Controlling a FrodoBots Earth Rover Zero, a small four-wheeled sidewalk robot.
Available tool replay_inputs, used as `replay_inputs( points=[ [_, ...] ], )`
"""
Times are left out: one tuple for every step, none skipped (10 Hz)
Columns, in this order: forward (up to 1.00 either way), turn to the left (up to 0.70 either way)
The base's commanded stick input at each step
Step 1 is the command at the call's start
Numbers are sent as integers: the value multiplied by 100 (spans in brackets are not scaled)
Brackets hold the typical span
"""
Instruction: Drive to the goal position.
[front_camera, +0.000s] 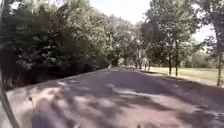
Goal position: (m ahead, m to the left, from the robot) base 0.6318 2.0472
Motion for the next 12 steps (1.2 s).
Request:
replay_inputs(
  points=[
    [70, 0],
    [70, 0],
    [70, 0],
    [70, 0],
    [70, 0],
    [70, 0],
    [70, 0],
    [70, 0],
    [70, 0],
    [70, 0],
    [44, 0],
    [19, 0]
  ],
)
